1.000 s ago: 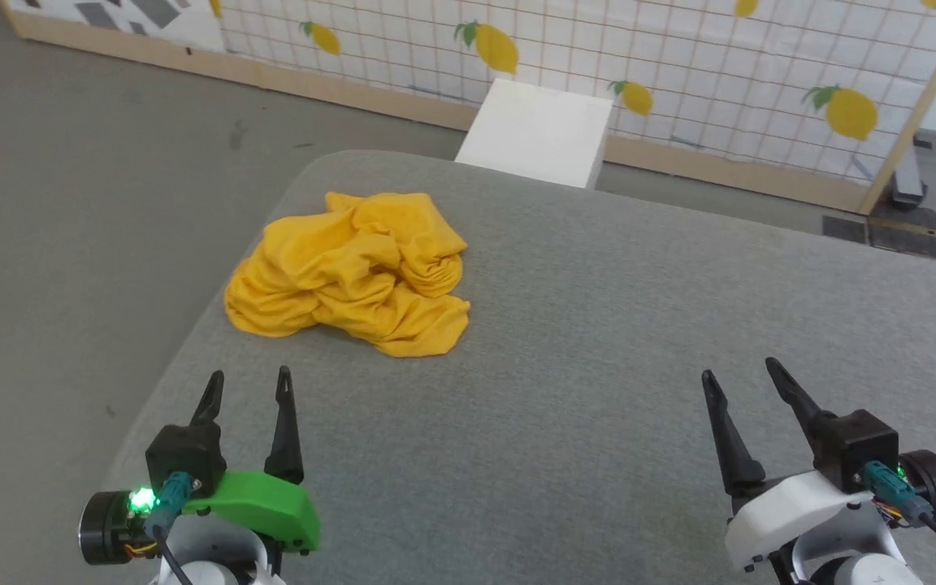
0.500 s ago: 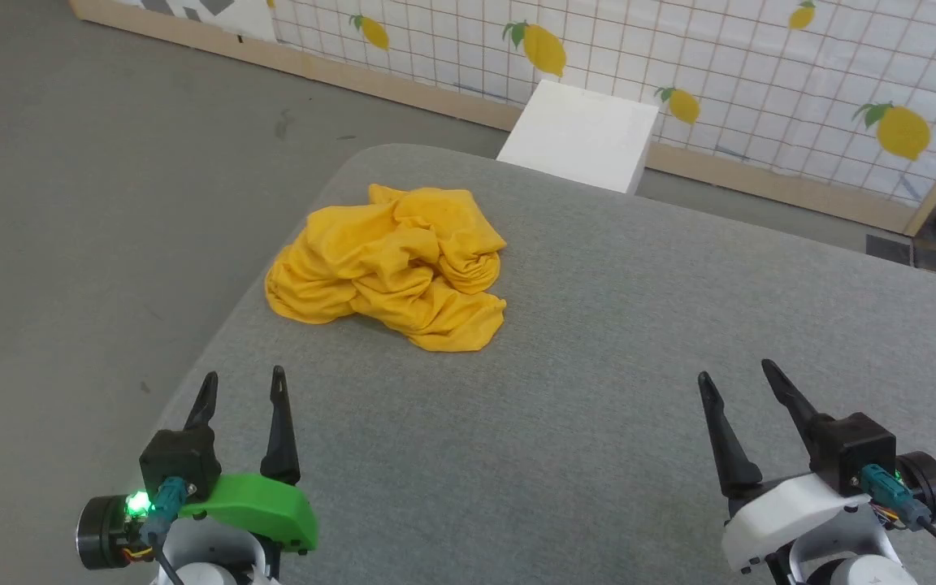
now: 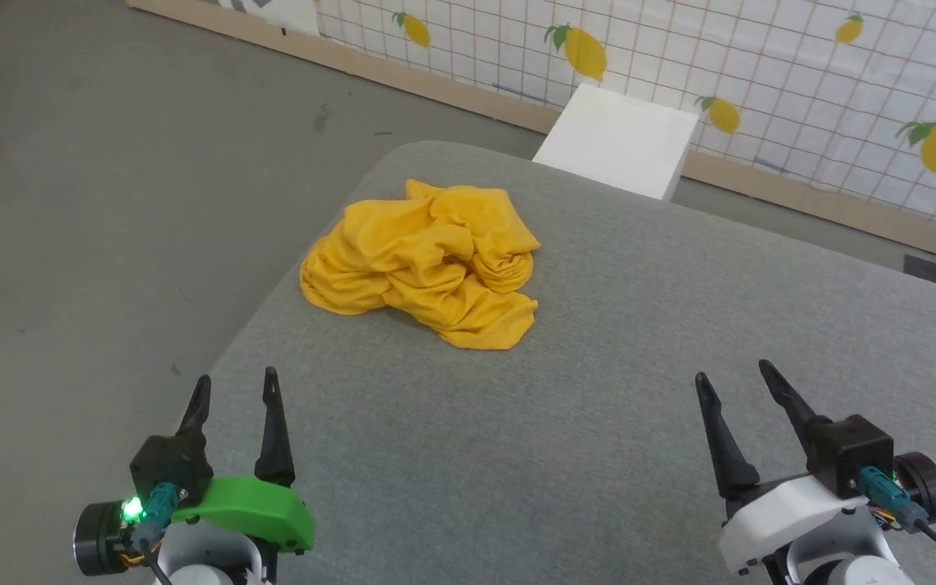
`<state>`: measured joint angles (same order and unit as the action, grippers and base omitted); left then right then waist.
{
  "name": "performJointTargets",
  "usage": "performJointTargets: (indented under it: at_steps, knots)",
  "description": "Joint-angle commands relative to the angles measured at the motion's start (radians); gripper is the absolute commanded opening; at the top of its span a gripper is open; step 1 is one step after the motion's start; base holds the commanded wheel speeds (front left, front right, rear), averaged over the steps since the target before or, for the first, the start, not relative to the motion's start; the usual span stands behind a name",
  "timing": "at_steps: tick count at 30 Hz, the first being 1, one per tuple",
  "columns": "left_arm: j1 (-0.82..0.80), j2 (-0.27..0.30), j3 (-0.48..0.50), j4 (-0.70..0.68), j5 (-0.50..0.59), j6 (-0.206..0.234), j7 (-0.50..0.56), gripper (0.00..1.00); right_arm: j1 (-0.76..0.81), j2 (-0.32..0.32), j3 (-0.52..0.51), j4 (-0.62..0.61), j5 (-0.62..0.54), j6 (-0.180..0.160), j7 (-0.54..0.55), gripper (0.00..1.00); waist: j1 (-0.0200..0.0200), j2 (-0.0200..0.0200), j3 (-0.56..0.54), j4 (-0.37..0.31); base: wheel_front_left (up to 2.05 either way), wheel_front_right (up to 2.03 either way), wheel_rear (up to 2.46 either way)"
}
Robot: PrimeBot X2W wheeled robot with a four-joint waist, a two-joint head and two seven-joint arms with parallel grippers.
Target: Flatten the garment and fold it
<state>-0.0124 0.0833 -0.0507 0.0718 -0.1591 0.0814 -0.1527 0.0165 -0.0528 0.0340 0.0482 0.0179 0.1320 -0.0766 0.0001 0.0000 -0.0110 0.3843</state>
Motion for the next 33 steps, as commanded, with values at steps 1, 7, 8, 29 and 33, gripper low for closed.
performJointTargets:
  at_steps: [1,7,8,29,33]
  knots:
    - [0.009,0.006,-0.003,0.005,-0.008,0.008,-0.012,1.0,-0.019,0.002,0.003,0.003,0.005,-0.001,-0.009,1.0,0.0,0.0,0.0,0.01,0.0,0.0,0.0]
    - [0.008,0.008,-0.006,0.011,-0.02,0.014,-0.024,1.0,-0.019,0.002,0.004,0.004,0.007,-0.001,-0.014,1.0,0.0,0.0,0.001,0.037,0.0,0.0,0.0]
    - [0.008,0.008,-0.006,0.013,-0.023,0.015,-0.026,1.0,-0.02,0.002,0.004,0.005,0.008,-0.001,-0.015,1.0,0.0,0.0,0.001,0.042,0.0,0.0,0.0]
    - [0.004,0.022,-0.022,0.049,-0.066,0.031,-0.07,1.0,-0.027,0.002,0.008,0.021,0.02,-0.001,-0.042,1.0,-0.0001,0.0,0.0,0.122,0.0,0.0,0.0]
    - [-0.007,0.02,-0.029,0.057,-0.099,0.015,-0.074,1.0,-0.032,0.002,0.01,0.022,0.022,-0.001,-0.044,1.0,-0.0001,0.0,0.012,0.128,0.0,0.0,0.0]
